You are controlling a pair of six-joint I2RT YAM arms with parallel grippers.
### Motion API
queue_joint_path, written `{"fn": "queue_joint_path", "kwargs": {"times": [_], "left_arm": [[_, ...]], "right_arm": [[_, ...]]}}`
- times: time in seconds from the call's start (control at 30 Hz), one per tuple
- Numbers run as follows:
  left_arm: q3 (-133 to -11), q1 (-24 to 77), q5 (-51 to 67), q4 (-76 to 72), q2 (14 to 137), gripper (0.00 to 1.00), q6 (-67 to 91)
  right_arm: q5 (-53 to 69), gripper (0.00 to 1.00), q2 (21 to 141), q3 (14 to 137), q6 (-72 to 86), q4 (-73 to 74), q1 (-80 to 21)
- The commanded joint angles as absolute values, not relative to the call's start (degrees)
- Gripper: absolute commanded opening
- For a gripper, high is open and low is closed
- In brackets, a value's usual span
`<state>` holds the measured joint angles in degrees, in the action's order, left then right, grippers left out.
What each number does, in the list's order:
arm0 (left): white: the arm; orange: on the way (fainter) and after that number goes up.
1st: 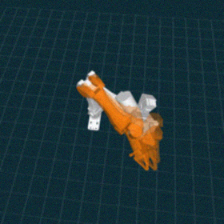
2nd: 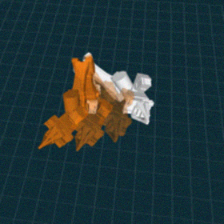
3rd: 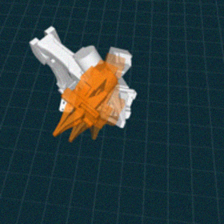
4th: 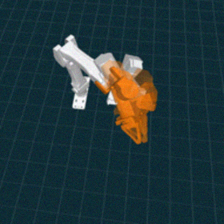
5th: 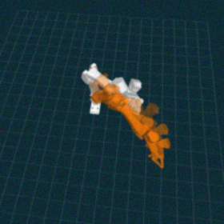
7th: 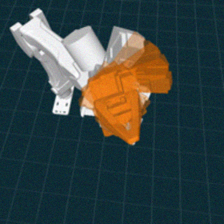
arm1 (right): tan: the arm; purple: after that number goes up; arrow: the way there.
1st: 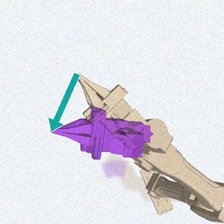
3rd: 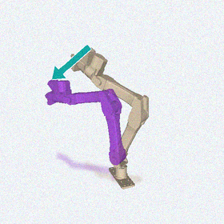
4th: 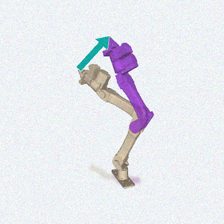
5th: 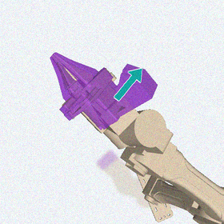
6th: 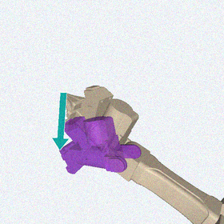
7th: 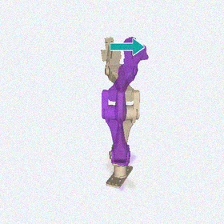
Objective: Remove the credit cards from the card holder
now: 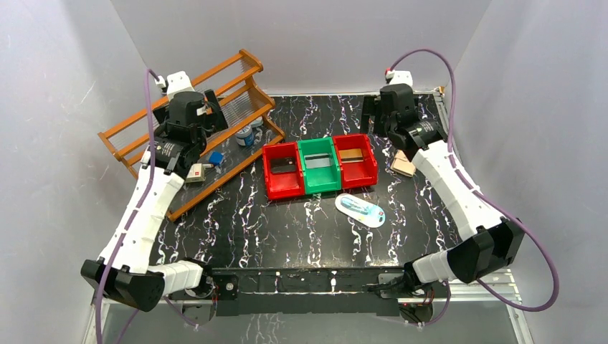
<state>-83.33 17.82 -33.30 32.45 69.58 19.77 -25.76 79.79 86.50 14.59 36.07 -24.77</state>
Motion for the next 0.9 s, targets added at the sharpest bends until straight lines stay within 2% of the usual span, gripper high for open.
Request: {"fn": "queue_joint_path", "kwargs": {"times": [0.0, 0.37, 0.67, 0.8, 0.87], "left_arm": [[-79.11, 14.91, -26.8, 30.11, 67.85, 0.98, 20.75], [-64.65, 8.09, 2.28, 26.91, 71.04, 0.98, 25.17], [-53.95, 5.35, 21.94, 20.91, 72.98, 0.98, 29.74], [-51.94, 4.87, 25.59, 19.83, 72.08, 0.98, 30.73], [-51.81, 4.73, 26.33, 19.93, 71.18, 0.98, 30.72]], "right_arm": [[-16.51, 0.98, 76.63, 79.1, 18.8, 32.27, -22.91], [-1.86, 0.98, 75.62, 55.98, 32.91, 27.87, -22.7], [8.32, 0.96, 78.56, 47.09, 38.87, 24.24, -25.56], [5.18, 0.93, 82.02, 46.55, 40.44, 25.16, -27.73], [-0.11, 0.92, 83.85, 47.03, 41.58, 27.51, -28.35]]}}
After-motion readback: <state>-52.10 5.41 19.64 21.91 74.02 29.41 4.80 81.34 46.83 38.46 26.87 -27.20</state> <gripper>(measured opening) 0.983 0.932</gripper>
